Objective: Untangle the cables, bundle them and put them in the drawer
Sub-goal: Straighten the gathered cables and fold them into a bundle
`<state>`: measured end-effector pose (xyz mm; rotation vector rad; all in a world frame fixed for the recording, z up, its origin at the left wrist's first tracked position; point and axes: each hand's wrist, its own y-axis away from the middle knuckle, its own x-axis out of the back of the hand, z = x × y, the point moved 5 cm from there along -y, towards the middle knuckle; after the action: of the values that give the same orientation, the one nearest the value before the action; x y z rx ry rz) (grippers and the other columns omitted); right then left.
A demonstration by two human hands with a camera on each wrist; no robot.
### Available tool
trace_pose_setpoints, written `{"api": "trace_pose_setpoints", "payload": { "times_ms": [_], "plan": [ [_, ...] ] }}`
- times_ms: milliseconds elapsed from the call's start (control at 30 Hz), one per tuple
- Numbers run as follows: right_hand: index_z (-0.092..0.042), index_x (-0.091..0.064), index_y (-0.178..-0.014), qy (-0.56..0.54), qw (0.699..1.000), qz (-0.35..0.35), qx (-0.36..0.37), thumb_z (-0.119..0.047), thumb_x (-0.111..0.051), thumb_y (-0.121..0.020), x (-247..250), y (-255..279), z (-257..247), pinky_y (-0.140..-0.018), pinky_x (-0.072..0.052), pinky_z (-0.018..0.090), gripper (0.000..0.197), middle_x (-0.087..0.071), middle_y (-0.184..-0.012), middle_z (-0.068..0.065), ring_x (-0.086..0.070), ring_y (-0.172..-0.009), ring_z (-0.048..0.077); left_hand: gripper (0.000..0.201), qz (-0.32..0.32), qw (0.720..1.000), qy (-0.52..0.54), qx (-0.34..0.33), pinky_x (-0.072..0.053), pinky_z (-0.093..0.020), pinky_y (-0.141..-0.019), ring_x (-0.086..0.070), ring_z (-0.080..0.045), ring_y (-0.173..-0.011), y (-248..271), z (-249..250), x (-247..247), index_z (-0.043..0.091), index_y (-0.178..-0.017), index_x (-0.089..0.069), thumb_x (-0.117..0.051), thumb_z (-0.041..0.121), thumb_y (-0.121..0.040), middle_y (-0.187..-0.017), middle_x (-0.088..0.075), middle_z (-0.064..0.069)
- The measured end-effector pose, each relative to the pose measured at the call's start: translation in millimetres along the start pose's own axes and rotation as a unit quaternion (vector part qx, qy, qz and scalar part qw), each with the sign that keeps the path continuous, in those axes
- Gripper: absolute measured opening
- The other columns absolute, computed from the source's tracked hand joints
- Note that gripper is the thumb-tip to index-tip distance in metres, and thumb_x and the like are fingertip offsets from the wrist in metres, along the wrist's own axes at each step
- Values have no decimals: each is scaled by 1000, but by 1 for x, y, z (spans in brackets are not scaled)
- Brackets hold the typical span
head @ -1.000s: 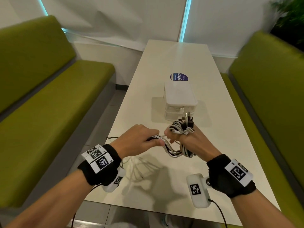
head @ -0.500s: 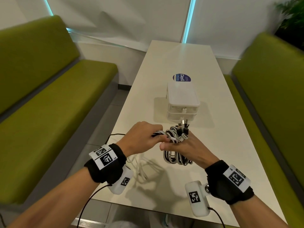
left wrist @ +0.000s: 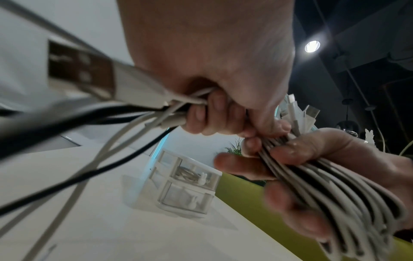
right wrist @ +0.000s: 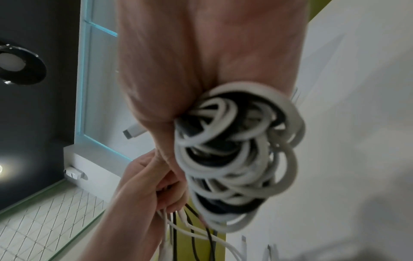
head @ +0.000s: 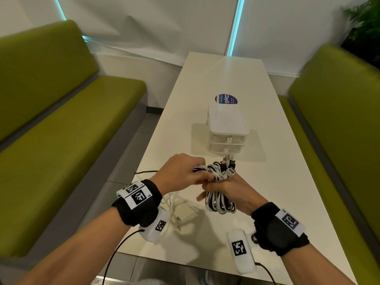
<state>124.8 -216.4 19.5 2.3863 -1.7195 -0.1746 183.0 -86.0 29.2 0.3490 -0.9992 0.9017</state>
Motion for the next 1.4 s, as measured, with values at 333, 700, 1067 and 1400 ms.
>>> {"api": "trace_pose_setpoints", "payload": {
  "times_ms": [333,700,1067,1400],
  "plan": [
    [-10,-60,-75,17,1000,25,-5,0,-60,-91,-9,1,5,-67,-57,39,18,-63,-74,9,-69,-73,31,27,-27,991,-131,-24,-28,-31,-57,-56,-20,-67,-3,1,6,24,-79,-62,-63,49,-86,-68,-63,1],
    [-18,-54,-60,104,990,97,-10,-19,-66,-80,-1,-5,0,-47,-40,29,24,-43,-50,7,-43,-38,22,44,-61,998,-29,6,-40,-27,-66,-53,-9,-71,-2,7,14,37,-122,-62,-67,54,-81,-76,-62,14],
    [-19,-50,-51,192,977,90,-23,-20,-62,-79,10,-5,6,-43,-38,23,30,-50,-42,7,-51,-38,25,81,-46,993,-111,-11,-36,-33,-61,-56,-18,-66,5,26,-8,29,-112,-48,-32,93,-64,-74,-64,8],
    [-11,-51,-62,201,972,117,-42,-4,-59,-85,0,6,23,-43,-41,26,25,-49,-42,-6,-53,-38,20,73,-13,983,-181,-8,-30,-34,-61,-49,-23,-62,11,37,-16,27,-109,-48,-32,89,-73,-67,-57,5]
  ]
}}
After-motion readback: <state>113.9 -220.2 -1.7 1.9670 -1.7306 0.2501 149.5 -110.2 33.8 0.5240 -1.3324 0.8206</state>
